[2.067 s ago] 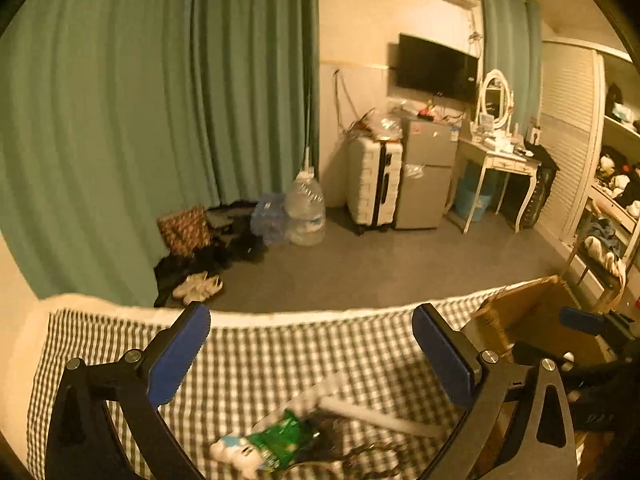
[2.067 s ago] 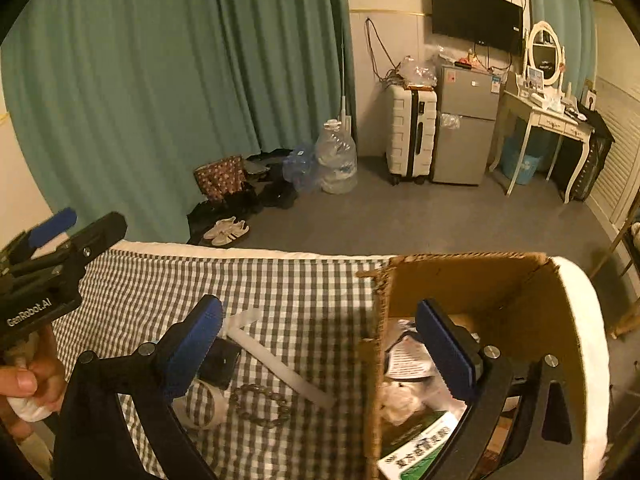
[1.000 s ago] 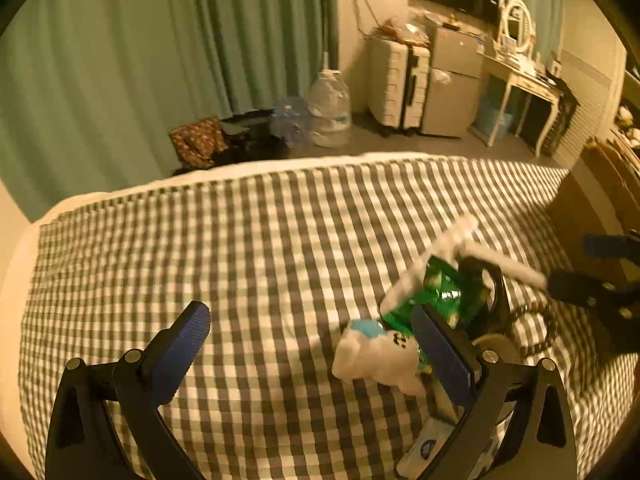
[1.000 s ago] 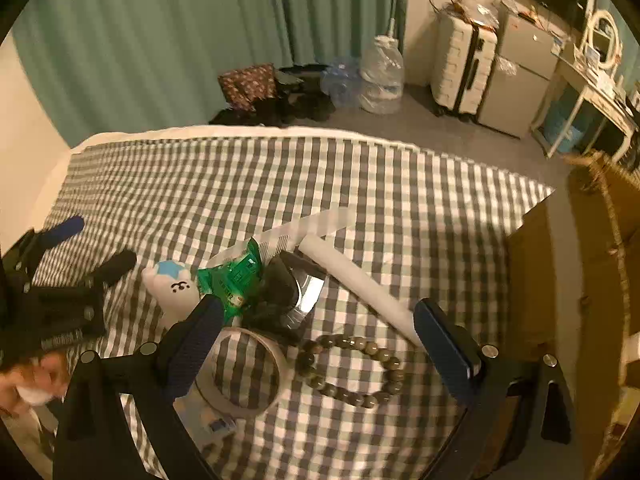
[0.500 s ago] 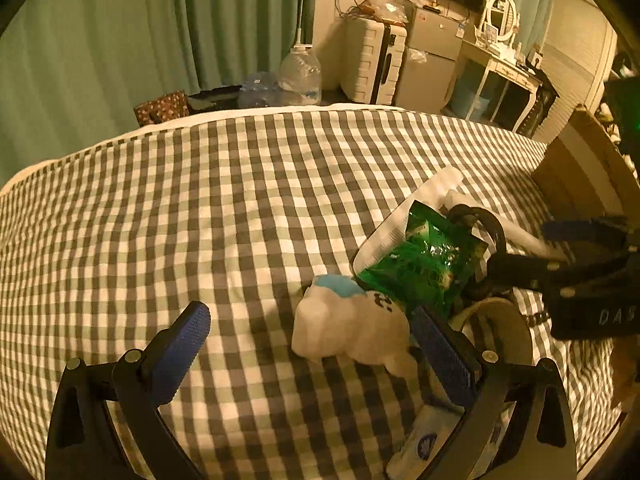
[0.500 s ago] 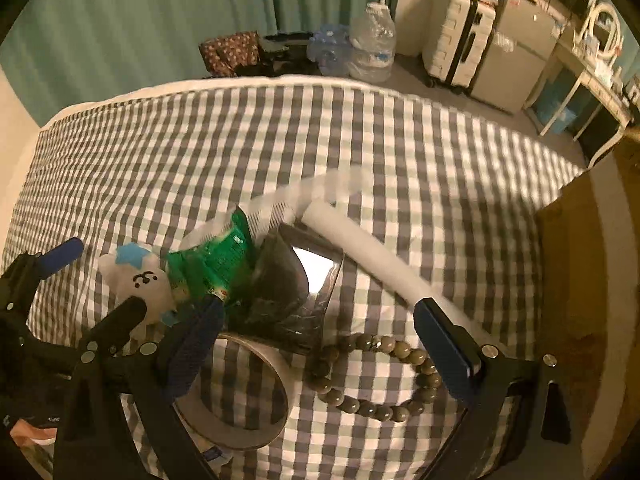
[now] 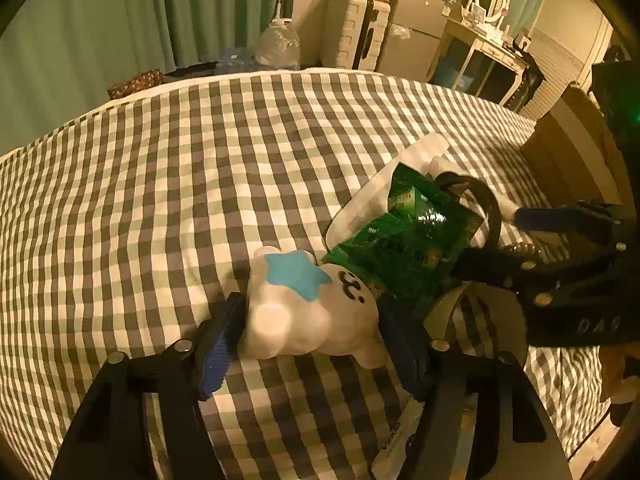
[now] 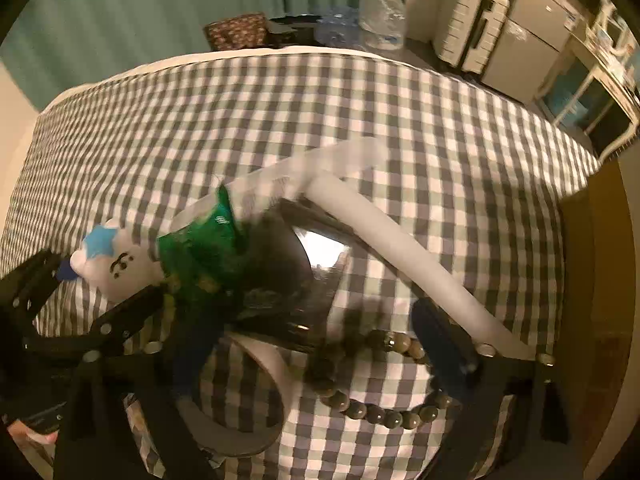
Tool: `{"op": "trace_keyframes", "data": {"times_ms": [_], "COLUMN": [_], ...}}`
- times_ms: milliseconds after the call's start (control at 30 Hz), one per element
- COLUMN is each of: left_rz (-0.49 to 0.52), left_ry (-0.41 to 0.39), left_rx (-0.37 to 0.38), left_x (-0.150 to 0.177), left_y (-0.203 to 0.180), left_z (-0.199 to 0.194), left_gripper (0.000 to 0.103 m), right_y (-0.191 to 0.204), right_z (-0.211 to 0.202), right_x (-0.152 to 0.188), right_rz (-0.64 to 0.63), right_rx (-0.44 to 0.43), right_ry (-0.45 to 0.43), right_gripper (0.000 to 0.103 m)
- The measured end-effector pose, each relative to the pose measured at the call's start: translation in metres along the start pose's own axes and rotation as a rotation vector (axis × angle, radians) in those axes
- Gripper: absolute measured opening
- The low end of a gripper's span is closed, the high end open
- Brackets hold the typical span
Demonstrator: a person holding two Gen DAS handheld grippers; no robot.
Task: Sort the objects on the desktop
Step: 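Grasp the white plush toy with left tool while right tool grasps the black plastic cover, then lift the plush toy and black cover and carry them over the cardboard box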
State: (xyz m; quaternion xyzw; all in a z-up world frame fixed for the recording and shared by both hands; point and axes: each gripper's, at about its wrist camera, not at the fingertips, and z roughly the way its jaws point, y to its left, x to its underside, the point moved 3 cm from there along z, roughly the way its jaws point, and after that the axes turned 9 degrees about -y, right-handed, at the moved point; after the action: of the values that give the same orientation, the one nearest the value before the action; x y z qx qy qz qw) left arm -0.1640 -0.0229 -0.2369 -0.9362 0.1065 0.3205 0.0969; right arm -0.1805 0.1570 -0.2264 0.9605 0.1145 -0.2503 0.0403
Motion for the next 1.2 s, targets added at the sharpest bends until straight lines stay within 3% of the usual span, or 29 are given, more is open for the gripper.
{"op": "trace_keyframes", "data": {"times_ms": [33, 200, 467, 500, 533, 600, 900, 1067, 1100, 1167, 1200], "left_rz": [-0.001, 0.007, 0.015, 0.012, 0.009, 0.011, -0.003, -0.036, -0.037, -0.043, -0.052], "left_ry": [-0.002, -0.018, -0.06, -0.062, -0.07, -0.084, -0.137, -0.154, -0.156, -0.161, -0.159], "left_rx": [0.0, -0.022, -0.048, -0.049, -0.048, -0.05, -0.068, -0.069, -0.066, -0.063, -0.062], "left_x": [-0.002, -0.013, -0.028, -0.032, -0.036, -0.041, -0.059, -0.062, -0.062, -0.063, -0.064], "left_y": [-0.002, 0.002, -0.002, -0.004, -0.007, -0.011, -0.025, -0.023, -0.022, -0.018, -0.016], "left_z": [-0.001, -0.007, -0.026, -0.029, -0.033, -0.039, -0.064, -0.071, -0.072, -0.073, -0.072], "left_gripper": [0.067, 0.067, 0.067, 0.067, 0.067, 0.067, 0.067, 0.067, 0.067, 0.067, 0.067], "right_y": [0.003, 0.02, 0.013, 0.014, 0.017, 0.018, 0.004, -0.015, -0.016, -0.018, -0.019], "right_z": [0.0, -0.01, -0.027, -0.034, -0.041, -0.053, -0.071, -0.077, -0.073, -0.066, -0.062], "right_x": [0.0, -0.002, -0.006, -0.007, -0.008, -0.011, -0.005, -0.003, -0.002, 0.0, 0.001], "right_rz": [-0.023, -0.179, -0.214, -0.214, -0.224, -0.269, -0.245, -0.089, -0.069, -0.024, 0.007], "right_rx": [-0.014, -0.048, -0.065, -0.084, -0.101, -0.095, -0.096, -0.12, -0.115, -0.129, -0.147], "right_ry": [0.002, -0.017, -0.052, -0.06, -0.089, -0.137, -0.146, -0.139, -0.128, -0.109, -0.104], "right_gripper": [0.068, 0.041, 0.023, 0.008, 0.002, 0.002, 0.0, 0.001, 0.006, 0.031, 0.056]}}
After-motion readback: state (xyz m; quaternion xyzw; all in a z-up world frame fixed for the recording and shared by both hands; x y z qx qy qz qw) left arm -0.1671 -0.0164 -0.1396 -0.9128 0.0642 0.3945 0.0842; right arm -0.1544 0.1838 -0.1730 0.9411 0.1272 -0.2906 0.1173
